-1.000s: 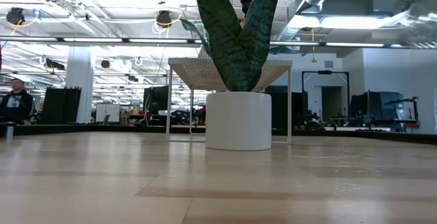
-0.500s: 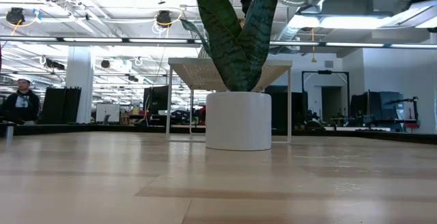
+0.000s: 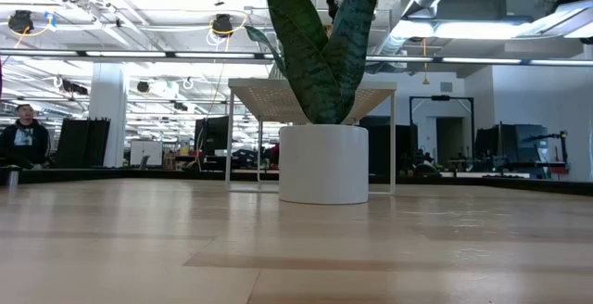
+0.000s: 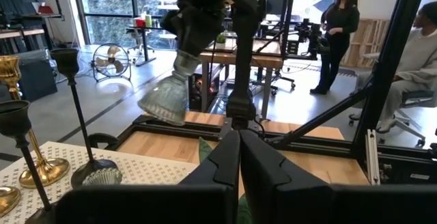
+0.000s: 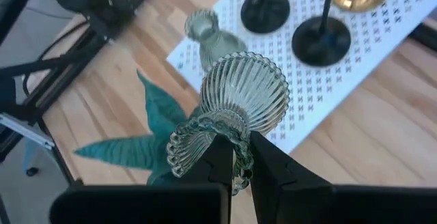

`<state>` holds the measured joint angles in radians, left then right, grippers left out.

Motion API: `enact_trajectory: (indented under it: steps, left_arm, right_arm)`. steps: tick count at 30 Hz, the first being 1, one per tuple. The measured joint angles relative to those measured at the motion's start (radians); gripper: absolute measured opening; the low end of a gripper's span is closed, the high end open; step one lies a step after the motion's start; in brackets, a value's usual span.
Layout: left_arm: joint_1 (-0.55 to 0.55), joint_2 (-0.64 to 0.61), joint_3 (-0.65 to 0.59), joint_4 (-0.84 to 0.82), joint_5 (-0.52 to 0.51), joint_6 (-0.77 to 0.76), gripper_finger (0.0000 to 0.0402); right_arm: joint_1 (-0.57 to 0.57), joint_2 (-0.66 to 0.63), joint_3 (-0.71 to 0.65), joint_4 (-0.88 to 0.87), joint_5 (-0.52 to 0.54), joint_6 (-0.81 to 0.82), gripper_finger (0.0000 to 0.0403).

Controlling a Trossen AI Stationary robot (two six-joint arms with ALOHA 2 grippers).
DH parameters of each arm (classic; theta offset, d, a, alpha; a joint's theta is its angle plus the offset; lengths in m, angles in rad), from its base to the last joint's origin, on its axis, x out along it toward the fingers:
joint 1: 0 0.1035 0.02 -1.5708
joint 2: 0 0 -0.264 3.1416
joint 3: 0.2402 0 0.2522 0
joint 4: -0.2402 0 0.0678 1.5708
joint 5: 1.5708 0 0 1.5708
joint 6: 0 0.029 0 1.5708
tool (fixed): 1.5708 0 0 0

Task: Pick & Place candle stick holders
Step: Put the transparent candle holder on the shelf aligned with the transparent candle holder

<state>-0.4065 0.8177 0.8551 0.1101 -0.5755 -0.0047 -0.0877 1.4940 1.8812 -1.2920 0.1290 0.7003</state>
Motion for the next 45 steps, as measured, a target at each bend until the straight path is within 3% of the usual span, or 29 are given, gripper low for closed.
enact_trajectory:
  steps: [7,19,23,45]
  left_arm:
    - [0.000,0.000,0.000,-0.003,0.000,0.000,0.0012]
    - [0.000,0.000,0.000,-0.017,0.000,-0.015,0.0012]
    - [0.000,0.000,0.000,-0.018,0.000,-0.036,0.0012]
    - [0.000,0.000,0.000,-0.019,0.000,-0.038,0.0012]
  right_arm:
    - [-0.061,0.078,0.053,-0.051,-0.030,-0.054,0.0013]
    - [-0.134,0.383,0.475,-0.270,-0.067,-0.223,0.0013]
    - [-0.152,0.395,0.462,-0.269,-0.137,-0.240,0.0013]
    - [-0.142,0.426,0.453,-0.279,-0.178,-0.266,0.0013]
